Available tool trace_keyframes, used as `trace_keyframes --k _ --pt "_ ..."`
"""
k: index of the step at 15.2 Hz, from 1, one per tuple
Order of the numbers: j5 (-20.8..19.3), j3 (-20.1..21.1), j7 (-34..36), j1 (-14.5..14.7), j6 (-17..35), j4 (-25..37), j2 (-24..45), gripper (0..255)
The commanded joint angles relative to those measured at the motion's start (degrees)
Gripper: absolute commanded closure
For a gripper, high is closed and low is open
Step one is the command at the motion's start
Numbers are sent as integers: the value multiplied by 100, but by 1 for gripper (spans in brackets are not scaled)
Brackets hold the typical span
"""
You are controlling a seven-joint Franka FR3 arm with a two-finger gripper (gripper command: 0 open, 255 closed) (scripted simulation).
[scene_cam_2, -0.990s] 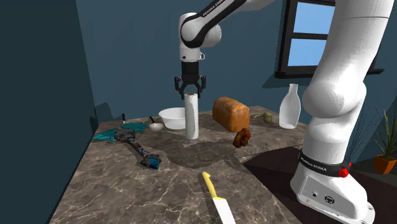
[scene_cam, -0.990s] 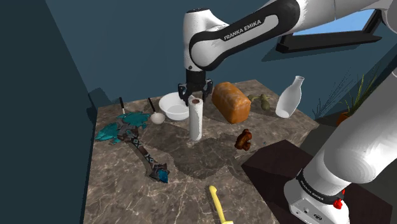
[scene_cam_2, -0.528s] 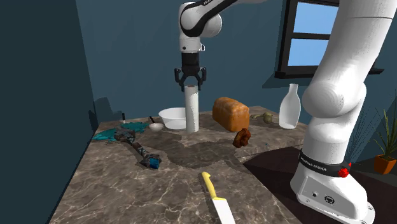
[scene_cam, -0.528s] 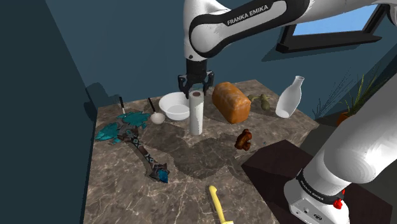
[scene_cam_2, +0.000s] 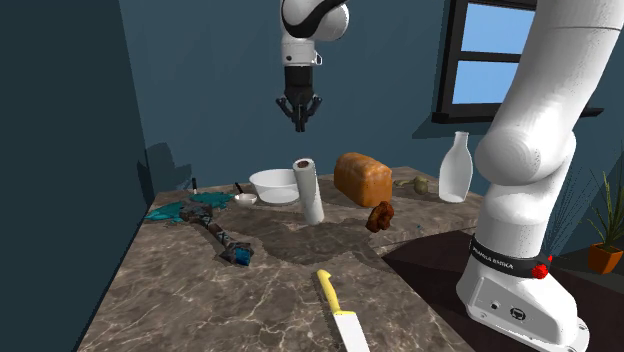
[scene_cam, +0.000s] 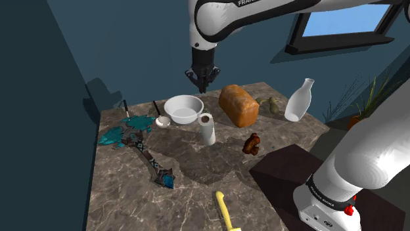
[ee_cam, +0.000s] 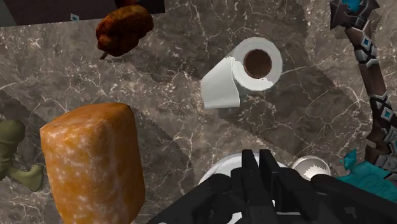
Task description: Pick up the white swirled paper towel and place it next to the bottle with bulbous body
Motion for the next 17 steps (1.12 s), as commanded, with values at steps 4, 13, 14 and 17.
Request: trace_keyframes --k 4,13,14,17 --pt "17 -6 -14 0 -162 109 -55 0" --pt "-380 546 1864 380 -408 -261 650 0" --pt "-386 556 1911 394 -415 -266 674 0" --pt "-405 549 1924 390 -185 -471 702 0"
